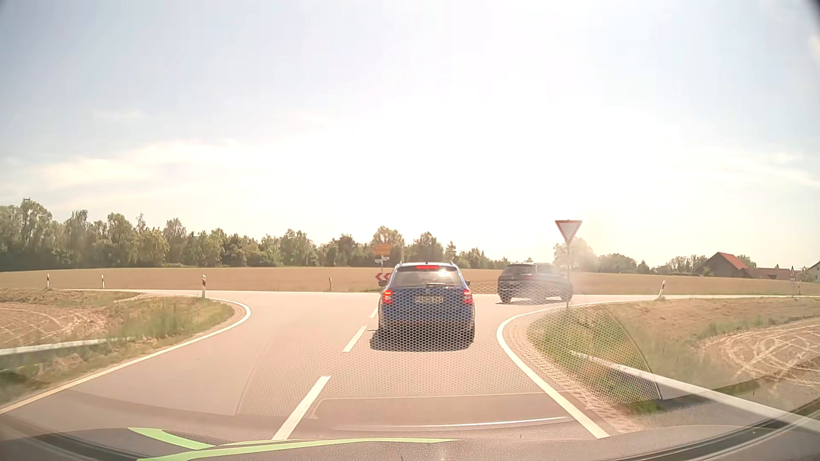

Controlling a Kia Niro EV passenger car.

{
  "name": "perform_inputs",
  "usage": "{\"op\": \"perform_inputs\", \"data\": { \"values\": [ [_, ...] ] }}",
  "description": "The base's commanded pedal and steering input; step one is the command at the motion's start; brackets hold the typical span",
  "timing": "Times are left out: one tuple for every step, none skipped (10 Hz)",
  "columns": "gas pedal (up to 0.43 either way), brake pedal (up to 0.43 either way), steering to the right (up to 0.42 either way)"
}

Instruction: Follow the waypoints while adhering to traffic rules and regulations

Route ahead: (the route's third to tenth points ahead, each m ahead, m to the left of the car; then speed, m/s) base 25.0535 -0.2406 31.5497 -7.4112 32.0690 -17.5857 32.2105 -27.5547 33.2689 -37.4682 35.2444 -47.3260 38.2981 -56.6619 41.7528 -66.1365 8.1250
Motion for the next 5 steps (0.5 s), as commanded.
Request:
{"op": "perform_inputs", "data": {
  "values": [
    [0.0,0.323,0.016],
    [0.0,0.305,0.021],
    [0.0,0.287,0.029],
    [0.0,0.256,0.039],
    [0.0,0.195,0.05]
  ]
}}
